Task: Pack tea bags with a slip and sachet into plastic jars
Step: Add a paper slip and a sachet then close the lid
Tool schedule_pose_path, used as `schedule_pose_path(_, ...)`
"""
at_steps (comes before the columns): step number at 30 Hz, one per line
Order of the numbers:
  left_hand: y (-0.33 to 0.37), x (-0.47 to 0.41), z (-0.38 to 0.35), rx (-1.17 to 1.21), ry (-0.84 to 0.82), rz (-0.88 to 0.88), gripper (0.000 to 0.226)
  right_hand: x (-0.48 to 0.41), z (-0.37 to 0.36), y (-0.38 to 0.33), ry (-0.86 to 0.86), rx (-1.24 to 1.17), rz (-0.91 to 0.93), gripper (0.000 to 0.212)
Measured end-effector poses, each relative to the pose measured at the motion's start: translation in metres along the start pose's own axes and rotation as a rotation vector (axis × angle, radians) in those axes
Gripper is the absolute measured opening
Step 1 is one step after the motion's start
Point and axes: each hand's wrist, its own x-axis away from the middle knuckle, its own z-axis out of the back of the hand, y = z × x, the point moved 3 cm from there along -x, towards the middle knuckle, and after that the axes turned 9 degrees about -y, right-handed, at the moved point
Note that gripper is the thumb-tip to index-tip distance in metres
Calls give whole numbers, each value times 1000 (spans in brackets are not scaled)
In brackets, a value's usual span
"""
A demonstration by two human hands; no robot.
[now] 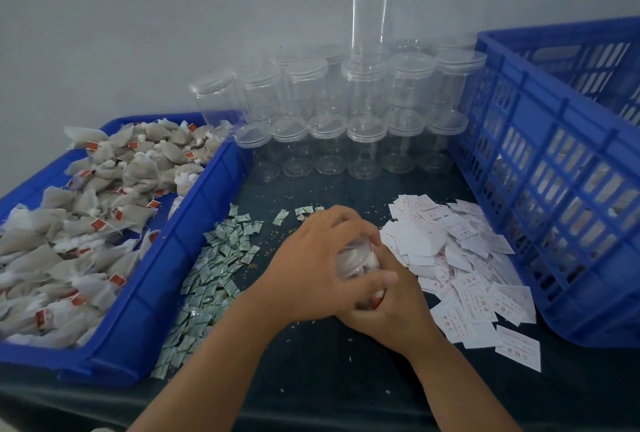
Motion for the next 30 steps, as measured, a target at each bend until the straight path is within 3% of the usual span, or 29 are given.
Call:
schedule_pose_path(3, -4, -2, 12, 160, -124, -184, 26, 2, -2, -2, -134, -178, -7, 72)
schedule_pose_path(6, -5, -5, 17, 355, -220, -197, 20, 3, -4, -1, -152, -192, -32, 65)
schedule_pose_path(10, -13, -4, 21, -20, -223, 52, 56, 1, -6, -2, -85, -203, -67, 63)
schedule_pose_path(12, -12, -1, 14, 4, -302, 210, 50, -2, -8, -4, -75, -178, -69, 64)
schedule_pose_path(14, 2, -1, 6, 8, -196, 235, 38, -2, -10, -5, -86, -144, -55, 65)
schedule_pose_path(17, 16, -5, 1, -60, 4, 94, 46, 2, -6, 1, -135, -136, -49, 72)
schedule_pose_path(20, 6, -6, 4, 186, -44, -29, 18, 4, -4, 3, -138, -201, -108, 71)
schedule_pose_path(22, -4, -3, 7, 275, -34, -53, 13, 3, -6, 3, -111, -180, -99, 71)
schedule_pose_path(27, -8, 2, -9, 12, -5, 298, 59, 3, -11, -2, -53, -90, -120, 63)
schedule_pose_path(30, -4, -2, -15, 58, 120, 360, 46, 7, -8, 1, -74, -86, -136, 61)
